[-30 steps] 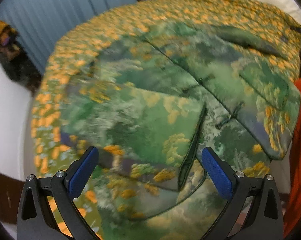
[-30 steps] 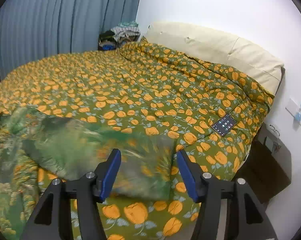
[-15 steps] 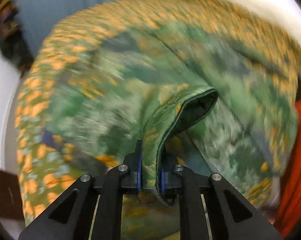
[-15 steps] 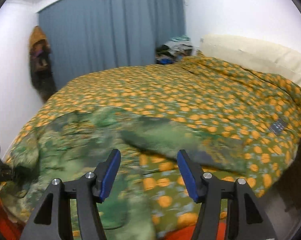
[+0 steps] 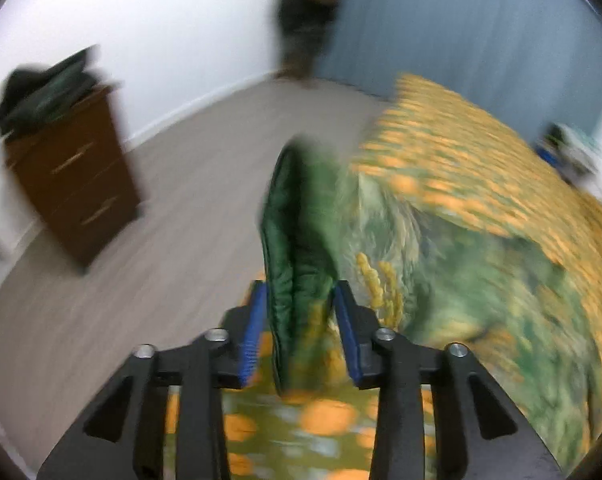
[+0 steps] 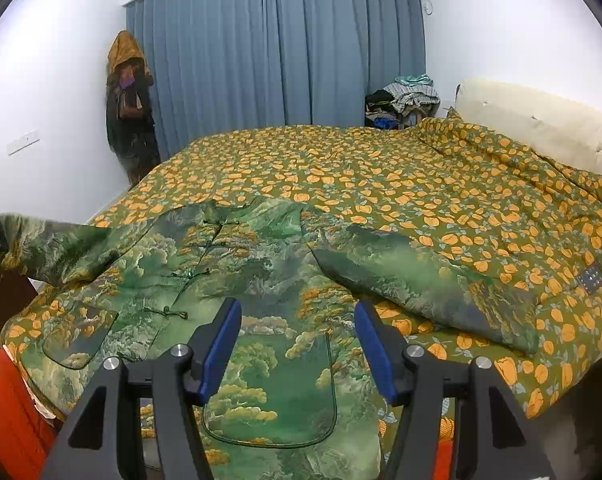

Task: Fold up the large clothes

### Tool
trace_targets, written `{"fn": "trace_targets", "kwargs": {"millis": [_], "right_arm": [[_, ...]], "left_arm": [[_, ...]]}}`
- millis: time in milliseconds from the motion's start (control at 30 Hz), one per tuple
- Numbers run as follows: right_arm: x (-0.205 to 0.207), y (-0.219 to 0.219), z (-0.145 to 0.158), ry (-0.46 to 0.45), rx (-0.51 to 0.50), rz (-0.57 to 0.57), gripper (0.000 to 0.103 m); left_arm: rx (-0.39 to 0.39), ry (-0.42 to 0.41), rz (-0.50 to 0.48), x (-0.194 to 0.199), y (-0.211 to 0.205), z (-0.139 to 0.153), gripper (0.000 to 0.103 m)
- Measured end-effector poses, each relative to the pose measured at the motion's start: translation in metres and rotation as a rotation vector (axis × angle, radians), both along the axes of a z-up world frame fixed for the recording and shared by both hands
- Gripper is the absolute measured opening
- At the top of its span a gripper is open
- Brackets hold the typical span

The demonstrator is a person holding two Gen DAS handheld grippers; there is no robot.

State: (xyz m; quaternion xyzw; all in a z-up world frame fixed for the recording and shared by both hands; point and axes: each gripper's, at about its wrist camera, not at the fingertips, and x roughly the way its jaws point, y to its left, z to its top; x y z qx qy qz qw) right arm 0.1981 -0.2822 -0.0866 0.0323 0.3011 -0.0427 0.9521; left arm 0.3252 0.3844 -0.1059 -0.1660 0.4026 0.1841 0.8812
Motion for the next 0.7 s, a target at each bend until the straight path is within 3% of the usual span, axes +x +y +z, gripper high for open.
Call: {"fn": "trace_targets", "kwargs": {"millis": [33,133,200,300,367,467,567,600,700], "right_arm": [[0.000,-0.001,0.000,0.009,-0.002,0.000,0.060],[0.000,-0.011,-0.003,0.046,-0.016,-0.003,0.060],[0.002,-0.019,-0.010,0.095,-0.033,0.003,0.066],[0.006,-0.034,-0.031,0.203,-0.030,0.031,0.067],[0.011,-0.048,-0.050,0.302,-0.003,0.031,0.067],[0.015,-0.065,-0.075,0.409,0.061,0.045,0.067],[0.022,-0.072,-0.101,0.511,0.128,0.077,0.067],[0.023,-0.073,-0.108,0.531,0.137,0.082,0.067],[0.029,-0.068,-0.130,0.590,0.157,0.106,0.067]], "left_arm": [[0.004,0.008,0.050,-0.009,0.013,-0.007,0.036],[-0.058,0.009,0.049,-0.029,0.014,-0.020,0.037],[-0.097,0.016,-0.015,-0.036,-0.003,-0.024,0.053],[-0.216,0.050,-0.233,-0.048,-0.063,-0.037,0.073],[-0.284,0.109,-0.372,-0.050,-0.106,-0.051,0.074],[-0.309,0.244,-0.512,-0.046,-0.172,-0.083,0.074],[-0.323,0.351,-0.574,-0.046,-0.213,-0.114,0.074],[-0.292,0.384,-0.592,-0.047,-0.225,-0.123,0.074],[-0.255,0.399,-0.620,-0.048,-0.237,-0.123,0.073]]}}
